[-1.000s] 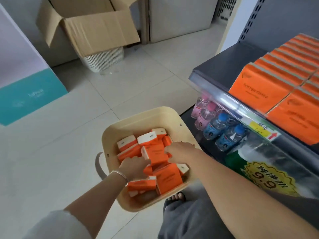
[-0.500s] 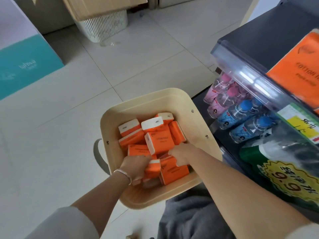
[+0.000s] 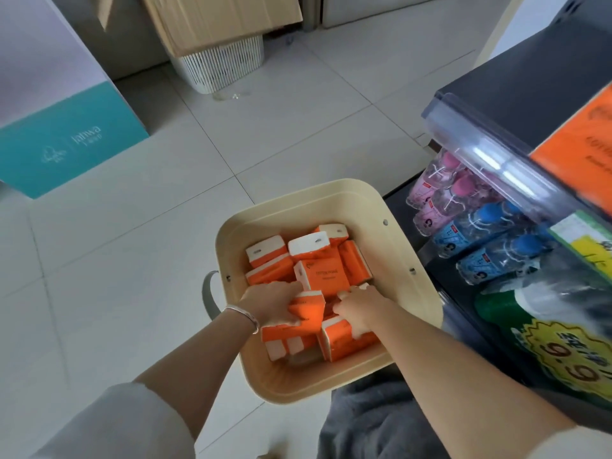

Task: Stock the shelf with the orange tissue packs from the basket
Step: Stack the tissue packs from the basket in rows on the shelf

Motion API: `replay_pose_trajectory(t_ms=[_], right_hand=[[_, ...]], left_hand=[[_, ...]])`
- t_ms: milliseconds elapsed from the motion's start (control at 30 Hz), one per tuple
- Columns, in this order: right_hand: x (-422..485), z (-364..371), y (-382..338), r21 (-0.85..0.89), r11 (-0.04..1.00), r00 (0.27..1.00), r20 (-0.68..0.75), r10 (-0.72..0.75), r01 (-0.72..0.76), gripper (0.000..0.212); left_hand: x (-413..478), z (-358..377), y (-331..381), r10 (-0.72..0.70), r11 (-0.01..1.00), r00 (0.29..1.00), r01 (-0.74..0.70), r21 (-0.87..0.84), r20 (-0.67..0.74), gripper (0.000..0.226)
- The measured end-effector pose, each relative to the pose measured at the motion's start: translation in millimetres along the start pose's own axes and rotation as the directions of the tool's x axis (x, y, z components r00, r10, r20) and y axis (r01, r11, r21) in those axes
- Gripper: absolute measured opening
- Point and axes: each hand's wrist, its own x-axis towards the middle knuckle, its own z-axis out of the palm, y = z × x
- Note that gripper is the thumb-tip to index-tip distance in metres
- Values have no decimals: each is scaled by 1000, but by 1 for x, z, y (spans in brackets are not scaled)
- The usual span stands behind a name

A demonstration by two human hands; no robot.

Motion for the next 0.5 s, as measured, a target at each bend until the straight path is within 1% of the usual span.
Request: replay_pose_trajectory(t_ms=[67,133,167,267,367,500], right_hand=[[-16,-10,2,129,991,998,-53,28,-21,35],[-31,-22,6,206,976,989,-115,94,-69,23],[-38,-28,9,224,969,978,-155,137,-100,23],[-62,-49,19,330,925,920,-270,286,-191,33],[-93,-73,26,411,879,803,-424,420,-243,31],[-147,-104,31,508,826,599,-591,540,-244,35]], left_hand=[[-5,-15,2,-21,999,999,22,25,-49,46],[-10,-31,7,-50,999,993,52,15,-111,48],[-13,-41,10,-66,998,987,68,6,-145,48],[-27,-76,23,-110,994,956,107,-28,-272,49],[-43,-111,38,-128,991,905,98,-95,-405,42],[-65,-154,62,-148,976,827,32,-217,-543,39]])
